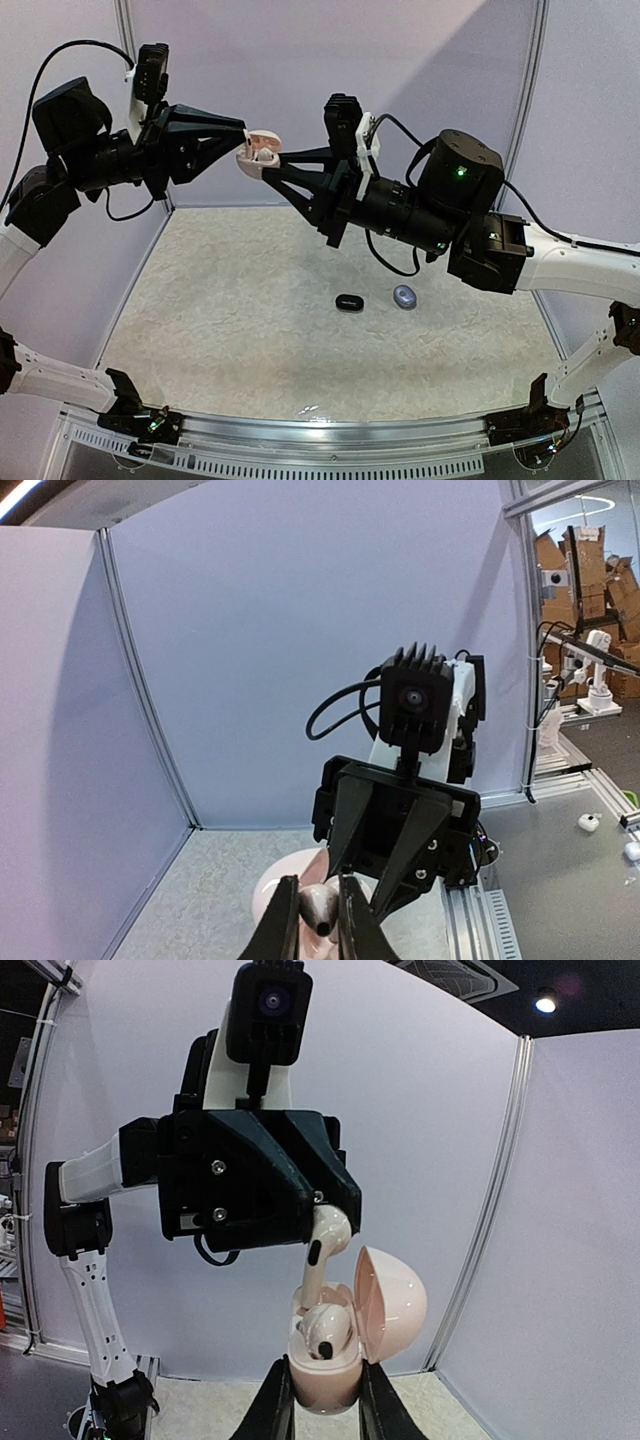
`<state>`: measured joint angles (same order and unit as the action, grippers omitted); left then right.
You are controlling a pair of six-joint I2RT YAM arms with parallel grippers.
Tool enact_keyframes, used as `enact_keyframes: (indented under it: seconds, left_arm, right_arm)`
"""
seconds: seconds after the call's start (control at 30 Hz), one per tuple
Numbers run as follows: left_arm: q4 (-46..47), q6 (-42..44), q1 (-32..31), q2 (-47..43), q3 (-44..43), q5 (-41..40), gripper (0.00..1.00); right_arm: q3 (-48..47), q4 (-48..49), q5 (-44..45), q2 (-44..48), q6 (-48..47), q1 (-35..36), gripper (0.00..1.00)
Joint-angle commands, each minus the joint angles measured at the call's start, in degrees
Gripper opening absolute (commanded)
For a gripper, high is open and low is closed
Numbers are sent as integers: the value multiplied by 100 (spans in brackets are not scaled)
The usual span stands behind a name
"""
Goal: Insert the wireless bluetooth earbuds into the charging case
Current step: Insert the left earbud into the right side groove of the charging case.
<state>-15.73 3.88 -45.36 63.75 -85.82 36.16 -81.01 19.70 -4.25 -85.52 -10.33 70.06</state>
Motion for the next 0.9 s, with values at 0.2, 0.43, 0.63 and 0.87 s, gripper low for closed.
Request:
enact_keyframes:
  seconds: [0.2, 0.43, 0.63, 0.87]
  left_arm:
    - [63, 17, -98, -9, 442, -67, 0]
    - [90, 80, -95, -122, 605, -115, 0]
    - [-38, 84, -95, -142, 624, -251, 3]
    - [-166, 139, -100, -202, 594, -329, 27]
  right_arm:
    - [33, 212, -58, 50, 101, 5, 0]
    - [293, 659, 77, 143, 246, 6, 0]
    - [297, 719, 83, 191, 304, 3, 0]
    - [313, 652, 114, 258, 311, 1, 0]
